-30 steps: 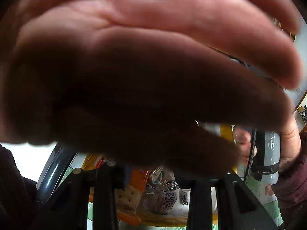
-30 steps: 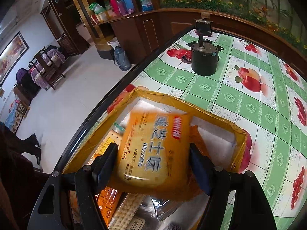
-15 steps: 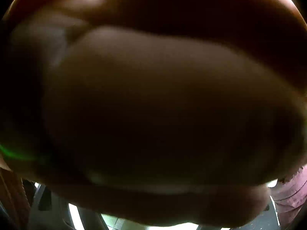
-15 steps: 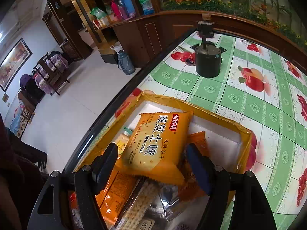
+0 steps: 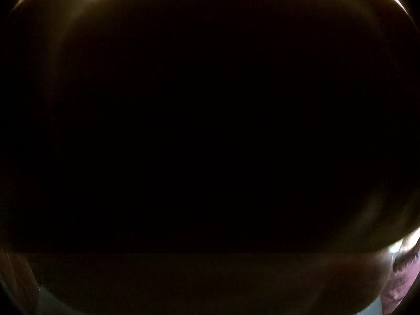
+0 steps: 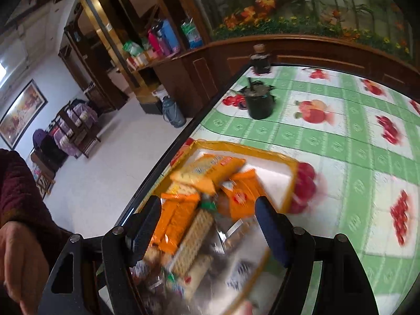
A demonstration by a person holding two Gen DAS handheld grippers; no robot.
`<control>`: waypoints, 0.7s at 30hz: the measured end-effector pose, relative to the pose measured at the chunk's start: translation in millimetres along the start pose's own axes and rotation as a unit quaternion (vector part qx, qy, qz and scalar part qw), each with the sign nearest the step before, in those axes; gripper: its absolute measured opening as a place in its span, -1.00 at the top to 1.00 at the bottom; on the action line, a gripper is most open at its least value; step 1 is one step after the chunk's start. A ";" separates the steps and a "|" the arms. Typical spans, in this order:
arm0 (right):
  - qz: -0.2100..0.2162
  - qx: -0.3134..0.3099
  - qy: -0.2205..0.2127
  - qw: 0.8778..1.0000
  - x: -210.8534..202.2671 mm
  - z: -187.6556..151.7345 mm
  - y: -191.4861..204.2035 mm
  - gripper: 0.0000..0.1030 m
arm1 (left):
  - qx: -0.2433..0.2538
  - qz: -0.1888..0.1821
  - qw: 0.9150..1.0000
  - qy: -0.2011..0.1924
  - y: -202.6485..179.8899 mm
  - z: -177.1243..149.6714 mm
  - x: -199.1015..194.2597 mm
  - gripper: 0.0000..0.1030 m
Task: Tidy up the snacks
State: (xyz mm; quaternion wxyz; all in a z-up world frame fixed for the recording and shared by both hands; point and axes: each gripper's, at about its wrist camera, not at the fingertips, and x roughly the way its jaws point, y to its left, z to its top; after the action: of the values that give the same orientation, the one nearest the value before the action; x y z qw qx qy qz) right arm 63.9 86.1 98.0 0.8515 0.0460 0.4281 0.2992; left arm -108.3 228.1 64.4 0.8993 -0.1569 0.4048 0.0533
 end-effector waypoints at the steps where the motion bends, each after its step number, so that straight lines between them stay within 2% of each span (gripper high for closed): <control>1: -0.003 0.004 -0.004 1.000 -7.8 -6.3 -2.3 -0.54 | 0.000 -0.003 1.000 0.004 -0.4 -2.3 -1.5 -0.63; 10: -0.039 0.031 -0.047 0.998 -68.4 -61.5 -18.6 -0.59 | 0.003 -0.008 1.000 0.025 -4.3 -15.5 -11.1 -0.64; 21: -0.078 0.023 -0.074 0.994 -102.7 -120.8 -14.3 -0.59 | -0.007 -0.003 0.999 0.039 -3.3 -28.8 -20.1 -0.65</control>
State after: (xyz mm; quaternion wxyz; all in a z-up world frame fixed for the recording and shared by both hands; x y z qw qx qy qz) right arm -67.5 -3.4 89.2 0.9005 0.0537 0.3728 0.2174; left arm -141.5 216.3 62.2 0.8820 -0.1659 0.4386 0.0470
